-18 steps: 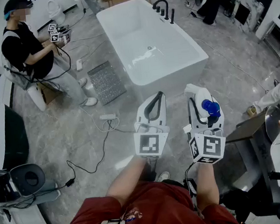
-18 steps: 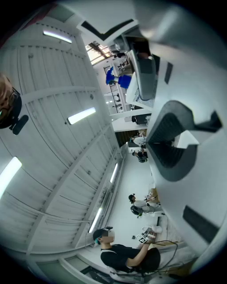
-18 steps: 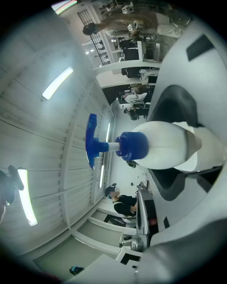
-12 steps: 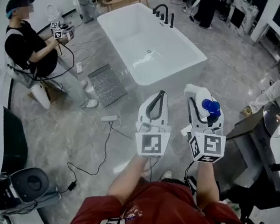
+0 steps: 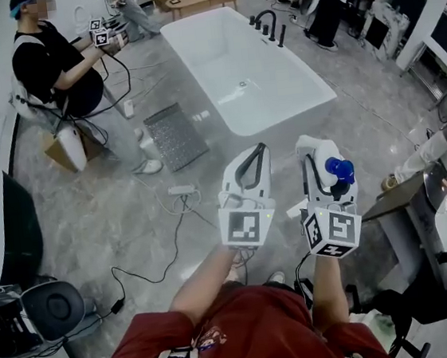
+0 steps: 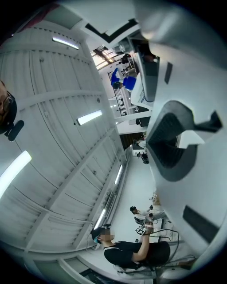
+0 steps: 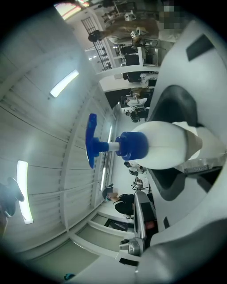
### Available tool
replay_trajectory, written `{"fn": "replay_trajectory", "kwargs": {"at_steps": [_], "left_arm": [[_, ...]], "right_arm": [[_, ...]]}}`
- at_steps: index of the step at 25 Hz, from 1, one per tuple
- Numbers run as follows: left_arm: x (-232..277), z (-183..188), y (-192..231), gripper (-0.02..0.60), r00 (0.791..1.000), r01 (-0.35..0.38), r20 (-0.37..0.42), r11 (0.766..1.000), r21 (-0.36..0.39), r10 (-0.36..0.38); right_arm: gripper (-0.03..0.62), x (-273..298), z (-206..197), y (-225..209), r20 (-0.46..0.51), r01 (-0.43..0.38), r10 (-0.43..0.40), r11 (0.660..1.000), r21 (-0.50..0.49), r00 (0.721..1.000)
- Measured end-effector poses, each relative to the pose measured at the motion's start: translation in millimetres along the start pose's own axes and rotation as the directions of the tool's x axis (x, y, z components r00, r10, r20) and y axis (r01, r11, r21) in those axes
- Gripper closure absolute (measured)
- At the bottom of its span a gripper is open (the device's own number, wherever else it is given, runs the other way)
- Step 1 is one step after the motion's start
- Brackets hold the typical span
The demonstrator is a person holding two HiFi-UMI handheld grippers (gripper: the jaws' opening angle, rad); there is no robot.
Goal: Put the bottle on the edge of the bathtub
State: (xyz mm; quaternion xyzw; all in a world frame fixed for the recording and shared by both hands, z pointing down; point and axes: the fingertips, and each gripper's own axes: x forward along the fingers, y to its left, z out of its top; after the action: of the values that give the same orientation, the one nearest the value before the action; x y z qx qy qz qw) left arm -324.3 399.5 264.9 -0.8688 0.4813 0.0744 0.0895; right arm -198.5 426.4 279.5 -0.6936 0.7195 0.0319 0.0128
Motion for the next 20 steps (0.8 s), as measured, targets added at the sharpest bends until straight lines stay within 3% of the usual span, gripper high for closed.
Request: {"fn": "replay_trajectory", "kwargs": {"at_steps": [9, 20], "left_arm": [[-16.1, -4.1, 30.9, 0.566, 0.998, 0.063, 0.004, 0.998, -0.017, -0.063], [-0.5, -18.4, 13.0, 0.566, 0.989, 0.145, -0.023, 0.989, -0.025, -0.145]], "right_arm": [[0.322, -0.9, -4.0, 37.5, -0.002, 0.050, -0.050, 0.999, 0.000, 0.999], [0.322, -3.8, -14.8, 20.4, -0.014, 0.110, -0.110, 0.994, 0.003, 0.994]]}}
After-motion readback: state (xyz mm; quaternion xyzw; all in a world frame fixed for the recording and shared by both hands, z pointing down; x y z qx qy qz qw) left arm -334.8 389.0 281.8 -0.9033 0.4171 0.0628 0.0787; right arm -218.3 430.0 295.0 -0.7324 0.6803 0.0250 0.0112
